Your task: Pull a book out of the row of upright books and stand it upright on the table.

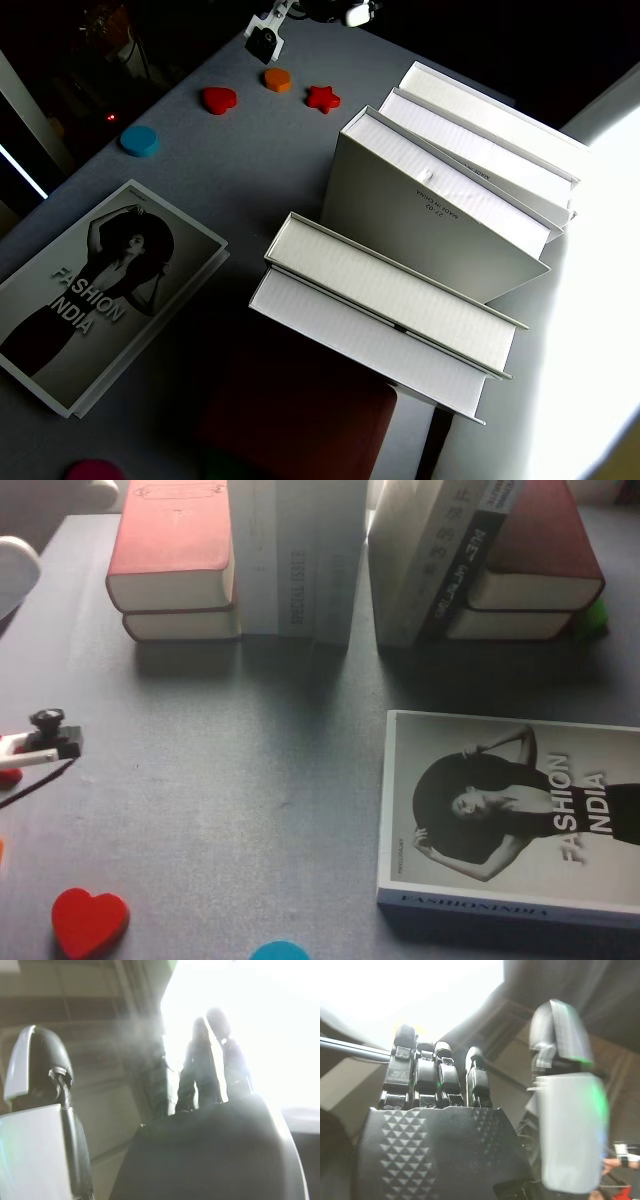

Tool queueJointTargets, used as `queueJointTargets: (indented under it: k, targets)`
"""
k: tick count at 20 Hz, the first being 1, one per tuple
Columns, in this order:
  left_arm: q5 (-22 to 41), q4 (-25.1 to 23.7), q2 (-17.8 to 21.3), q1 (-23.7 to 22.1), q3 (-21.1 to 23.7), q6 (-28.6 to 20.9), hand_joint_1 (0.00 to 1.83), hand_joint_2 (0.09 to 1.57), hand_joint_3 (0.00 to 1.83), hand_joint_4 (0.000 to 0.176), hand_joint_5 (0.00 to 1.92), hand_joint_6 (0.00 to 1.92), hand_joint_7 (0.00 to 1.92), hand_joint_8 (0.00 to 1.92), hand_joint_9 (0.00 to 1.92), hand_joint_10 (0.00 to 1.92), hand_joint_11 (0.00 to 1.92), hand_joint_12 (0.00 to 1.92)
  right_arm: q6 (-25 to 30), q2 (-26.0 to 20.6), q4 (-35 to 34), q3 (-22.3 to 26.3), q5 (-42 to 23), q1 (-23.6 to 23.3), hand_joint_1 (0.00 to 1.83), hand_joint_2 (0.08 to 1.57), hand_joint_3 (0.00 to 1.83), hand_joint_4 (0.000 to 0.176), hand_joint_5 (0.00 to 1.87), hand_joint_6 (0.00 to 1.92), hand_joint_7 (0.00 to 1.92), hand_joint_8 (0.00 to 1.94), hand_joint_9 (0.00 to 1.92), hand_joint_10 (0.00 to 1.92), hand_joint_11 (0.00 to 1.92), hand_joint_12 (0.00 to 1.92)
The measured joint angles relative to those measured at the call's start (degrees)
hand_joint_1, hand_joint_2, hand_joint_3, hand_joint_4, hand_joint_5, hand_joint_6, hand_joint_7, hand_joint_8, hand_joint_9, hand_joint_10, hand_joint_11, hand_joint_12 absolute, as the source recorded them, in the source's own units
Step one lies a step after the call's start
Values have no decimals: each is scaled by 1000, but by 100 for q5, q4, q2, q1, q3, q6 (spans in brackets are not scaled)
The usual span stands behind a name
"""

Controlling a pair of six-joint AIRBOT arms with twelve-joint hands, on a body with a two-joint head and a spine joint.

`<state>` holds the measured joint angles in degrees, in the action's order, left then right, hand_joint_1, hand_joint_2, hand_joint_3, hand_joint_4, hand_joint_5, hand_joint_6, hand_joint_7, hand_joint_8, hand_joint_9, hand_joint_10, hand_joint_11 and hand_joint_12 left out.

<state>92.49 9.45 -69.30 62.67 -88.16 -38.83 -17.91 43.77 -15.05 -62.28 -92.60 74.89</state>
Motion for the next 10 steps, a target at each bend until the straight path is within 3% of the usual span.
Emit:
queueJointTargets:
  k: [3,5,6,7,8,10]
  targets:
    - [-223,-450,-35,-199,-87,-4,716,916,0,57,340,0,115,0,203,0,0,887,15,166,511,-155,361,-219,627,967,0,167,127,1,26,0,56,7,0,667]
    - [-286,-479,-188,-197,-251,-2,662,915,0,48,337,0,119,1,190,0,0,1050,76,444,761,-328,769,-682,717,951,0,156,109,2,16,0,53,2,0,474]
    - [-396,-417,-267,-184,-254,2,719,901,0,51,336,0,110,0,163,0,0,1057,157,566,966,-433,968,-872,718,951,0,144,107,1,2,0,47,2,0,433]
    - [-448,-466,-299,-142,-258,2,722,880,0,51,361,3,140,4,179,6,0,1086,214,669,1224,-516,1172,-1060,697,951,0,143,114,1,0,0,35,3,0,498]
    - [-503,-546,-310,-107,-260,4,757,873,0,50,369,2,149,3,191,8,0,1147,243,743,1397,-555,1368,-1191,703,943,0,147,125,5,0,0,20,0,0,510]
    - [-514,-553,-310,-125,-306,0,788,870,0,44,379,2,167,4,209,10,0,1211,258,817,1532,-584,1565,-1305,684,912,0,174,110,2,0,0,0,0,0,446]
